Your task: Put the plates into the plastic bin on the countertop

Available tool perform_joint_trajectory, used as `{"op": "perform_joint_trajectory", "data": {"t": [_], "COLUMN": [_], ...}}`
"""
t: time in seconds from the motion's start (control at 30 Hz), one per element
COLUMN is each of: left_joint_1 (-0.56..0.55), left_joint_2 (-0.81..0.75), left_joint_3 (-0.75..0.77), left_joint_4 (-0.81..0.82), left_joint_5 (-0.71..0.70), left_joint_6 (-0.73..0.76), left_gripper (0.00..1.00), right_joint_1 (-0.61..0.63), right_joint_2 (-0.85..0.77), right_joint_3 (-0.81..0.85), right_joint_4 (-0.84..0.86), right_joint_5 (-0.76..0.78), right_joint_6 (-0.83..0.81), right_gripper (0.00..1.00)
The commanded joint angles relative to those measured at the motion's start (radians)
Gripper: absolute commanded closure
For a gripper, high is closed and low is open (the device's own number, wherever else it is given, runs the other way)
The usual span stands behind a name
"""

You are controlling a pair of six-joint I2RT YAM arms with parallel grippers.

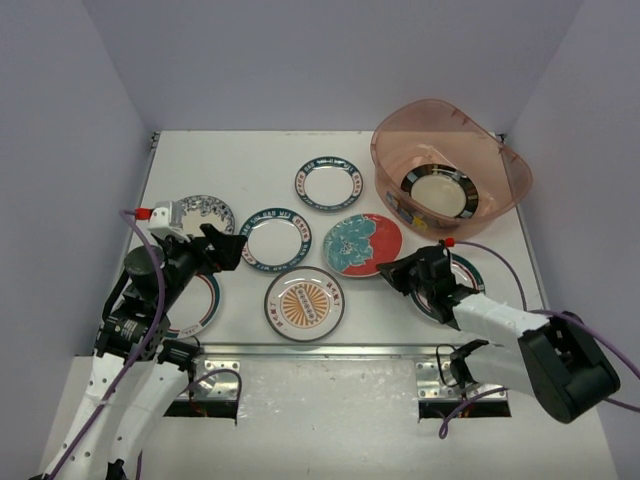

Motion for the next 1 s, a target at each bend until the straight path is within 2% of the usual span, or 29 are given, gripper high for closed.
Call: {"op": "perform_joint_trajectory", "data": {"t": [0.0, 0.17, 0.57, 0.67, 0.8, 0.97], "left_joint_1": [-0.008, -0.008, -0.009, -0.009, -0.018, -0.034], "left_joint_2": [-0.01, -0.013, -0.033, -0.035, -0.053, -0.062], "left_joint_3": [0.0, 0.0, 0.002, 0.003, 0.001, 0.0], "left_joint_4": [0.051, 0.049, 0.047, 0.045, 0.044, 0.045], "left_joint_5": [-0.001, -0.007, -0.022, -0.022, -0.027, -0.033], "left_joint_6": [0.01, 0.009, 0.008, 0.006, 0.003, 0.0], "left_gripper": [0.0, 0.0, 0.0, 0.0, 0.0, 0.0], "right_joint_1": [0.005, 0.003, -0.024, -0.096, -0.286, -0.395], "right_joint_2": [-0.162, -0.224, -0.228, -0.208, -0.134, -0.01], "right_joint_3": [0.088, 0.191, 0.501, 0.562, 0.653, 0.729], "right_joint_4": [-0.008, -0.072, -0.215, -0.246, -0.279, -0.32], "right_joint_5": [0.036, 0.012, -0.021, -0.018, 0.005, 0.021], "right_joint_6": [-0.066, -0.096, -0.127, -0.1, -0.017, 0.058], "right_gripper": [1.0, 1.0, 1.0, 1.0, 1.0, 1.0]}}
